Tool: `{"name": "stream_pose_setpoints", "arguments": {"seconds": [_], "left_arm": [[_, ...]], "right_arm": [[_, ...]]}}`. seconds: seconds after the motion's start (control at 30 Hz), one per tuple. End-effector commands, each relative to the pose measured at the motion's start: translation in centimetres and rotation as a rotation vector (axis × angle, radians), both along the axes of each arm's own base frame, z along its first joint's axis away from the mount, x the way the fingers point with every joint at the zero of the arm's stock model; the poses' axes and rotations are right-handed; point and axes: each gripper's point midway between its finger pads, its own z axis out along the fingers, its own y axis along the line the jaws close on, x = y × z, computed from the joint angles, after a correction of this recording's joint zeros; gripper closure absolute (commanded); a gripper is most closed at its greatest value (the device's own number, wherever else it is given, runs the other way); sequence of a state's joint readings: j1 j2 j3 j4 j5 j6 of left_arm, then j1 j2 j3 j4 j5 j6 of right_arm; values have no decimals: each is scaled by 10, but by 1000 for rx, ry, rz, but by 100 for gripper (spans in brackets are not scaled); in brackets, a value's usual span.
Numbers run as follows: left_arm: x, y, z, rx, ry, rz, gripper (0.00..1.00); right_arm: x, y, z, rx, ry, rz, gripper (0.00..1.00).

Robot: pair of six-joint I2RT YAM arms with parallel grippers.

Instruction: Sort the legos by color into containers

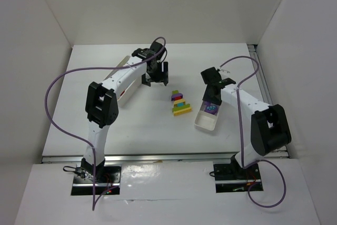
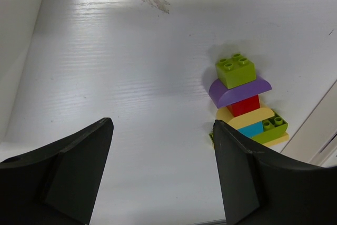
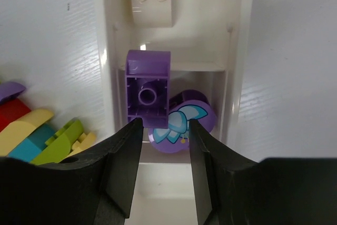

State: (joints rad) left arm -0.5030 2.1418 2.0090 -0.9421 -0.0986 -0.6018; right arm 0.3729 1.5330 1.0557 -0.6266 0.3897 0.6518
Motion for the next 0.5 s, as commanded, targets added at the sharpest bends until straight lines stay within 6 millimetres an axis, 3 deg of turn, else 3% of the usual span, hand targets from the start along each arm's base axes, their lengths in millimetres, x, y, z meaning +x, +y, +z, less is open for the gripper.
{"name": "stream_pose_setpoints", "arguments": {"seconds": [0.0, 0.17, 0.3, 0.47], "left_arm": [[2, -6, 5, -8, -13, -27, 13], [2, -5, 5, -4, -14, -36, 13], [2, -5, 5, -4, -14, -36, 13], [2, -5, 5, -4, -14, -36, 13]], "right_arm": [[7, -5, 5, -5, -12, -50, 53], [19, 4, -2, 33, -23, -23, 44], [24, 11, -7, 60, -37, 8, 44], [23, 11, -5, 68, -59, 8, 62]]}}
